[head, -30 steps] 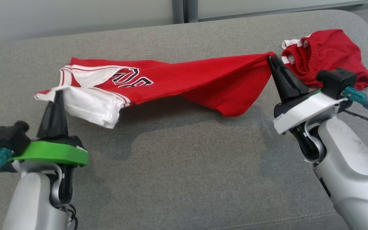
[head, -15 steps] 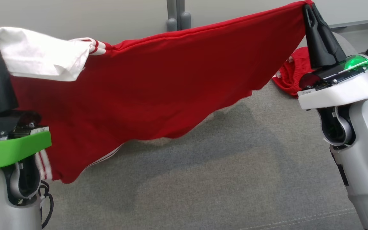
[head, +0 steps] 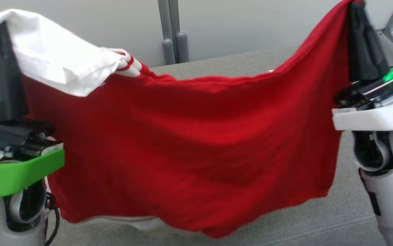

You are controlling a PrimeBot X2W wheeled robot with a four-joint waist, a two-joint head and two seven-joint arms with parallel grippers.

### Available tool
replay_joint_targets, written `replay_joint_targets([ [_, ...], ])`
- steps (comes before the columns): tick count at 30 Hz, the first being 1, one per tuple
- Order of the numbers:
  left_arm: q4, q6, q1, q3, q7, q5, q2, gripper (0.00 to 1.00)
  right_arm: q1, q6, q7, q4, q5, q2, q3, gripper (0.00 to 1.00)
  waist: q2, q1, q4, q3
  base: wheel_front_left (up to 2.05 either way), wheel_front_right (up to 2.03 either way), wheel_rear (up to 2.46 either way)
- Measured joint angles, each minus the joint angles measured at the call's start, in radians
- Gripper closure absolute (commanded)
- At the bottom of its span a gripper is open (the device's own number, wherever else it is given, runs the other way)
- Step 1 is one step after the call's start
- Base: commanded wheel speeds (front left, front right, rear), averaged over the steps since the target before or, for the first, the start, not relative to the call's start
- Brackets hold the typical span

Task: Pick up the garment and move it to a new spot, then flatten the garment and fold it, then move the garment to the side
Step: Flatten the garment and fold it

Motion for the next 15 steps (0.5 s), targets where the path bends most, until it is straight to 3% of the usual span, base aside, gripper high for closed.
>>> replay_joint_targets([
  [5,0.191,0.0,-0.026,-0.048,0.14,-0.061,0.004,1.0,-0.024,0.001,0.131,0.181,0.095,0.012,0.096,1.0,0.0,0.0,0.002,0.027,0.0,0.0,0.0],
  [9,0.414,0.019,-0.182,-0.044,0.221,-0.044,0.025,1.0,-0.24,0.002,0.262,0.384,0.097,0.007,0.139,1.0,0.0,0.0,0.022,0.051,0.0,0.0,0.0],
  [12,0.458,0.054,-0.374,-0.007,0.212,-0.019,0.022,1.0,-0.458,-0.002,0.264,0.421,0.056,0.014,0.088,1.0,0.0,0.0001,0.042,0.057,0.0,0.0,0.0],
  [15,0.439,0.059,-0.54,-0.016,0.206,-0.025,0.0,1.0,-0.618,-0.018,0.23,0.4,0.076,0.027,0.012,1.0,0.0,0.0001,0.062,0.057,0.0,0.0,0.0],
])
